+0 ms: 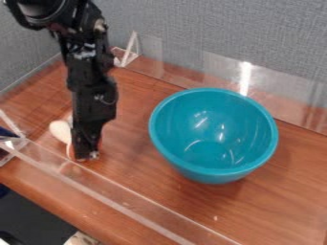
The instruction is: Put the mushroom in the blue bowl
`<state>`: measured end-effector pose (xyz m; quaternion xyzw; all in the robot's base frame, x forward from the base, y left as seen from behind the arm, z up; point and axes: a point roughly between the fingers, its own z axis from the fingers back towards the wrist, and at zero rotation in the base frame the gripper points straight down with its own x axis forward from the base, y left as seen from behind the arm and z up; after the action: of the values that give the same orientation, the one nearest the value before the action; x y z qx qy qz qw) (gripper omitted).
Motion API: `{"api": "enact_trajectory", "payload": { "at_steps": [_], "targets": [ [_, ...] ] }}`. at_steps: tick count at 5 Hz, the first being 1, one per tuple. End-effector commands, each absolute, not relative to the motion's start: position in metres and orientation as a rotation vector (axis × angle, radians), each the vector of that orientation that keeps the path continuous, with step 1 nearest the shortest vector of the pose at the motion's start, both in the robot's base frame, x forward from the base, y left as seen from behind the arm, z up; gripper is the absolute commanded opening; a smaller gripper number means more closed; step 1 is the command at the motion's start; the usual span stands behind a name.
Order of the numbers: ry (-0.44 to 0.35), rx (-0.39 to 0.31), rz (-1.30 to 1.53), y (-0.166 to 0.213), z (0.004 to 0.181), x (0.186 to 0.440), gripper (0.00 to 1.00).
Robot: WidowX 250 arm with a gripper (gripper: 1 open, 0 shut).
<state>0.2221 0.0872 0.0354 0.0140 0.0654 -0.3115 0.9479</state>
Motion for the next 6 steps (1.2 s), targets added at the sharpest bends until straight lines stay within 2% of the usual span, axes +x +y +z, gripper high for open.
{"api": "enact_trajectory", "payload": {
  "at_steps": [1, 3, 4, 6],
  "targets": [
    [0.078, 0.051, -0.604, 0.093, 0.055, 0.226, 0.0],
    [0.014, 0.056, -0.584, 0.09, 0.091, 0.23, 0.0],
    [0.009, 0.064, -0.58, 0.09, 0.096, 0.233, 1.0],
    [0.019, 0.086, -0.593, 0.09, 0.08, 0.237, 1.0]
  ]
}}
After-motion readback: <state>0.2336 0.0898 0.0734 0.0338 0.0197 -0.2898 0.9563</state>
